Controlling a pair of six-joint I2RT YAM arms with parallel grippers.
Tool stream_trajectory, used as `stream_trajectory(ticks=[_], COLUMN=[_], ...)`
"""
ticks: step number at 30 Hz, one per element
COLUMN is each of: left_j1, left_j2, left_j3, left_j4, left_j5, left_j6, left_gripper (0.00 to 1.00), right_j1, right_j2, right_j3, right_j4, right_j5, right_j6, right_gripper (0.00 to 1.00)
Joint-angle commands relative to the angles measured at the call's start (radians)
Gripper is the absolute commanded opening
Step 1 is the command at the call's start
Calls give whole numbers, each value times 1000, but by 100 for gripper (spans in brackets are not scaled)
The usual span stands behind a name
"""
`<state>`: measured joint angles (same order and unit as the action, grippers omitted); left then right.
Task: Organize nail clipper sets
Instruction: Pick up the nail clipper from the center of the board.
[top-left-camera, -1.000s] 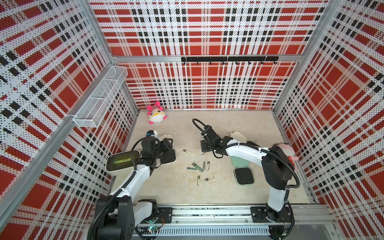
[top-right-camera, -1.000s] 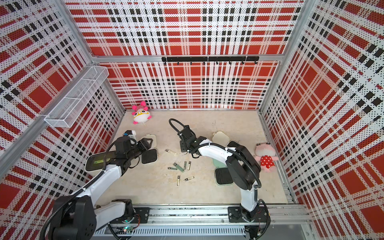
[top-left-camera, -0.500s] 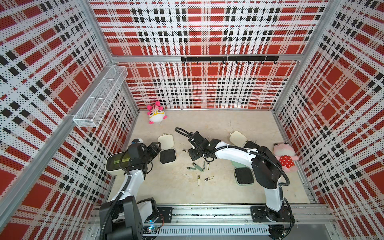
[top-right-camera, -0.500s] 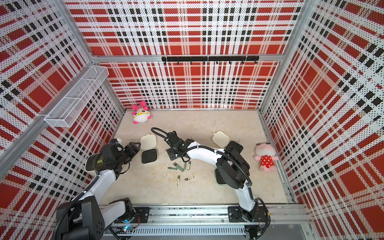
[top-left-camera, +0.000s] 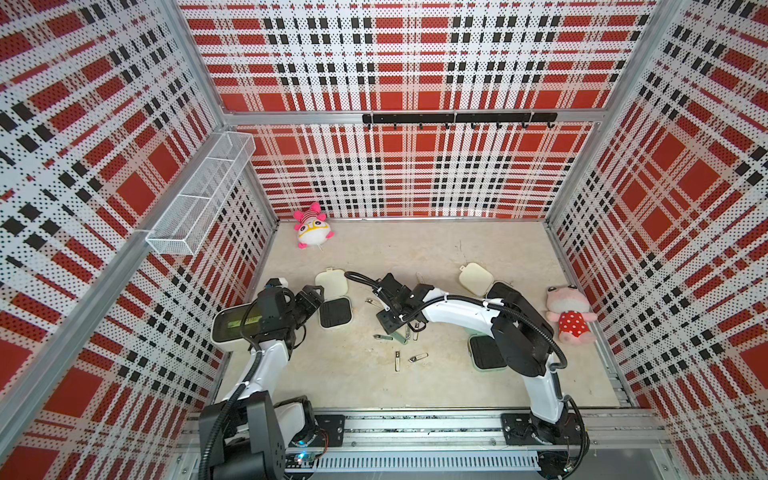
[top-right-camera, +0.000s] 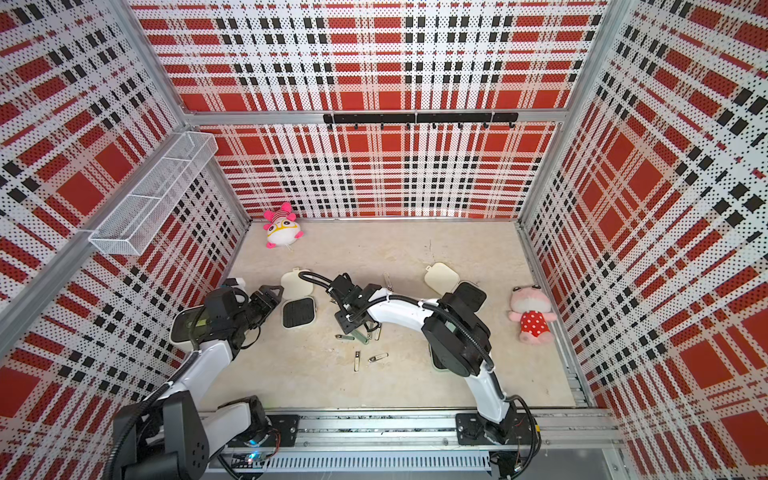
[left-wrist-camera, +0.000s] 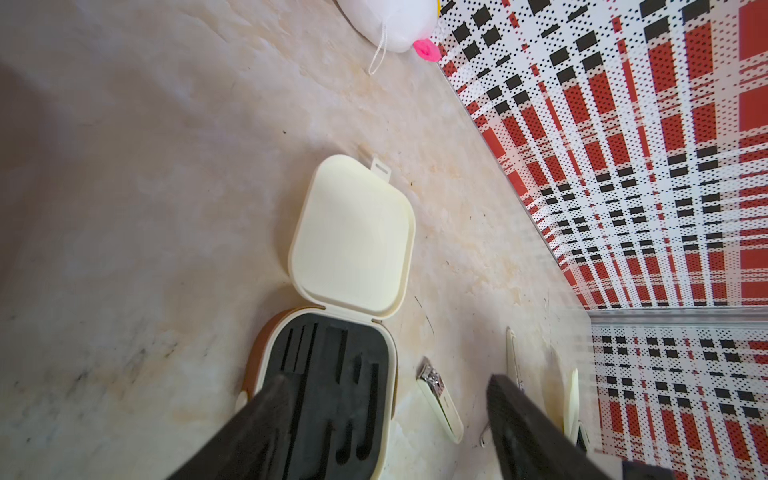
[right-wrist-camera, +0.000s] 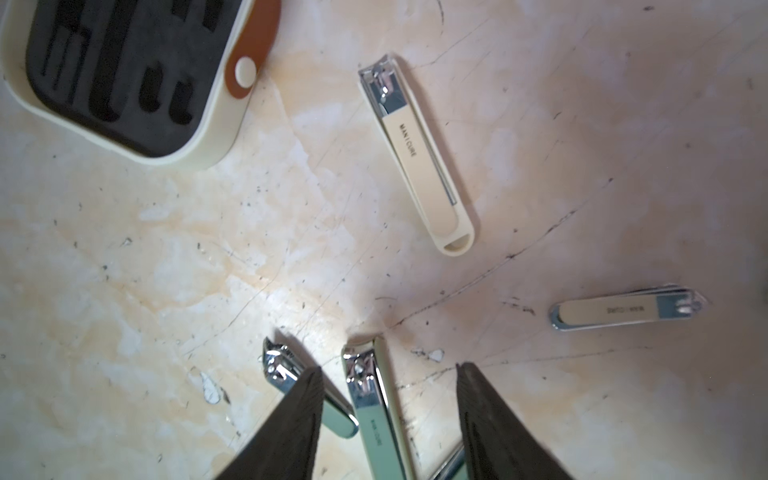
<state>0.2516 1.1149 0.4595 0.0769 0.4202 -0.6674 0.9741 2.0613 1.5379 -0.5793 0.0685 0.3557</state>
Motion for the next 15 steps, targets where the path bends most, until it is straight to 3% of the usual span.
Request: stream_trajectory(ticks=[1,15], left_j1=[-1,-24], left_j2=[-12,-11], left_j3=[-7,-12], left_j4=[18,21], left_j5=[22,13], left_j6=[2,0], left_gripper=[78,78], right_j1=[14,26], right_j2=[19,49], right_j3=[-9,-38], right_j4=[-25,-16], right_j5=[2,24], right_j6=[-5,15], right_gripper=[52,46])
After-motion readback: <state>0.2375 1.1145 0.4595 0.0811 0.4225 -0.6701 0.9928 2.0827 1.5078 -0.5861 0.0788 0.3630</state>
